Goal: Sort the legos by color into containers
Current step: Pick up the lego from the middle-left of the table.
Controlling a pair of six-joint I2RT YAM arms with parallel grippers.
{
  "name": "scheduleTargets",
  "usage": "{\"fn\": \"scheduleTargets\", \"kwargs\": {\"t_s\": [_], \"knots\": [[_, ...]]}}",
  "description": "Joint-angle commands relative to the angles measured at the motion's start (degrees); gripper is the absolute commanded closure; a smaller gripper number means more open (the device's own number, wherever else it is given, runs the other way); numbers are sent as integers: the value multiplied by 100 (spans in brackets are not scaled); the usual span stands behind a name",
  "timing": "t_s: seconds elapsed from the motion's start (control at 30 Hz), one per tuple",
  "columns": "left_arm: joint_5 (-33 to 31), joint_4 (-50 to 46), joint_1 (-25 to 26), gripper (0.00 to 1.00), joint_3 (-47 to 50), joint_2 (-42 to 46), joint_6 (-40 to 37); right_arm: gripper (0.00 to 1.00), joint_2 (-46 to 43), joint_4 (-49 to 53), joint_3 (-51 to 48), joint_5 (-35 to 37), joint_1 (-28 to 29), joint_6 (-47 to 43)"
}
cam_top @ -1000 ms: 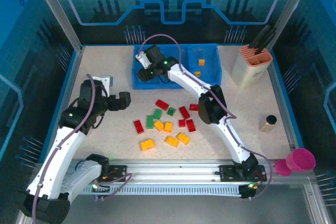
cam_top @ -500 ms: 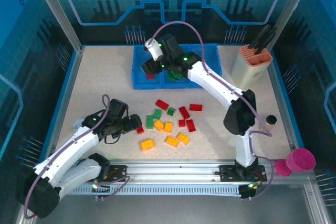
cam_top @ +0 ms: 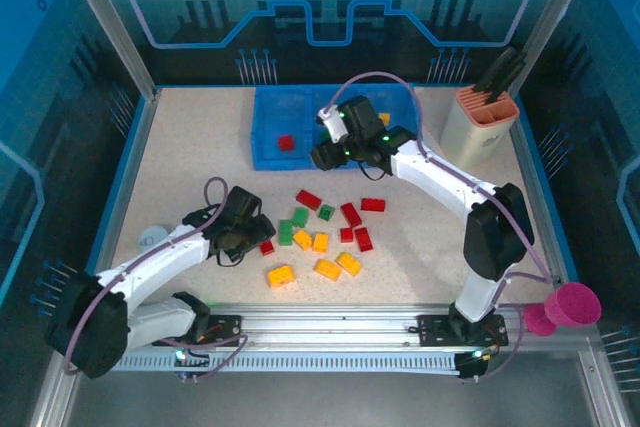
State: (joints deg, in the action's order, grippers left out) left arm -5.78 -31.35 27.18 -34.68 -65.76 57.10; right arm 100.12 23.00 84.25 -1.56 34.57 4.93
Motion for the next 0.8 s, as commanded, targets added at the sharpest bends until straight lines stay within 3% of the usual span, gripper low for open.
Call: {"fn": "scheduleTargets", "kwargs": {"t_s": [0.0, 0.37, 0.77], "knots": [[-107, 266, 52, 26, -39, -194, 87, 38, -240, -296, -158, -89, -64, 175], [254, 522, 68, 31, -39, -1073, -159, 38, -16, -133, -112, -13, -135, 322], [202, 528, 112, 67, -65, -1436, -329, 36, -23, -40, -233, -48, -194, 324]]}}
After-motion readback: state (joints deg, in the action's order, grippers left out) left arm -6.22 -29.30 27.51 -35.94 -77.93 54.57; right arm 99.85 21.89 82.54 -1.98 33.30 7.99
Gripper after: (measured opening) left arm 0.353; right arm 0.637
